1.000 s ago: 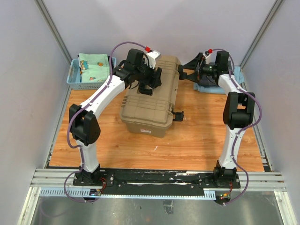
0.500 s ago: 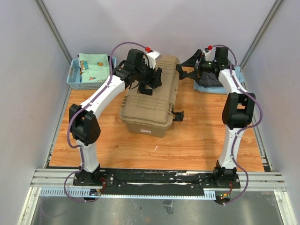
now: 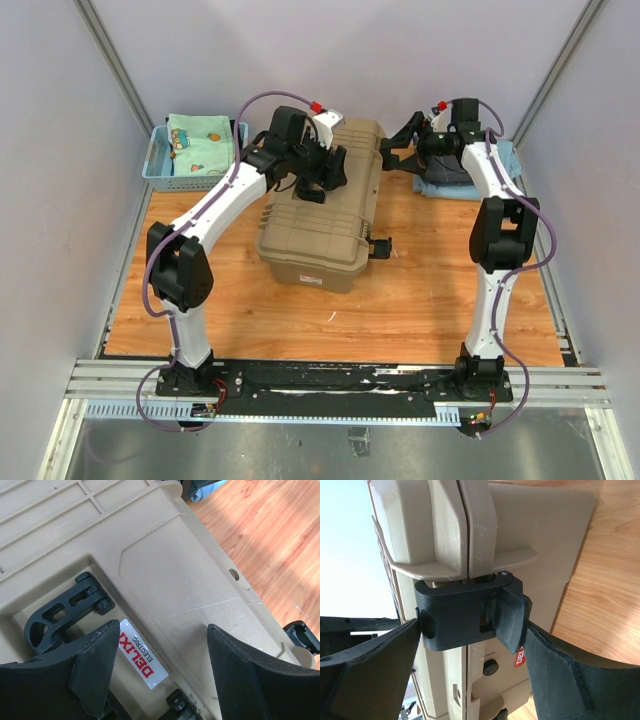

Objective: Pack the tool kit
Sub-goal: Close the toolbox at the center of the board.

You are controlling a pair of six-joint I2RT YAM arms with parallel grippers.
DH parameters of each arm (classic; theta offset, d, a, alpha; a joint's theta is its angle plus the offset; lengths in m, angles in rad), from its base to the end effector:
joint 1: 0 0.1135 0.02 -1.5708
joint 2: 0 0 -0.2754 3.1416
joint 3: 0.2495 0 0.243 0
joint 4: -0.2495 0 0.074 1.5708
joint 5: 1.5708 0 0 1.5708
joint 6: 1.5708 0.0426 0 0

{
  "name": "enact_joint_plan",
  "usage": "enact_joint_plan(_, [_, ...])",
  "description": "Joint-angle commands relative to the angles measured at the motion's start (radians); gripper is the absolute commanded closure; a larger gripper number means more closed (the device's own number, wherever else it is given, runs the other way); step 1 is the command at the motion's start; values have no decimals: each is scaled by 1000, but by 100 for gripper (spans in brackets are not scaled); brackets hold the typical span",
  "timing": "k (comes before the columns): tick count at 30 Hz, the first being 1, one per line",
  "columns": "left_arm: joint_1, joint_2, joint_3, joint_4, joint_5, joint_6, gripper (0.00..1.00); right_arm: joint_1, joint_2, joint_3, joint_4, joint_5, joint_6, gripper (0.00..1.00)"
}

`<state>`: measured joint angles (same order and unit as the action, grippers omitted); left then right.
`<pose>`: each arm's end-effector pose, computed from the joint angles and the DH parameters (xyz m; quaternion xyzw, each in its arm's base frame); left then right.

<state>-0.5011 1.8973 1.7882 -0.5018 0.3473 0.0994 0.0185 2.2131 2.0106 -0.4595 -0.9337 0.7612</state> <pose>0.3810 -0.2252 0.3429 0.3346 0.8110 -0.2409 0.4151 0.5053 0.0436 0.2844 0.1071 0.8194 0.5230 0.2089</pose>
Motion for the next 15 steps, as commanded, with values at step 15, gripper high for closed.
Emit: enact_joint_plan(15, [-26,89,-113,-281,-6,43,26,33,57,170,-77,23,-10,20])
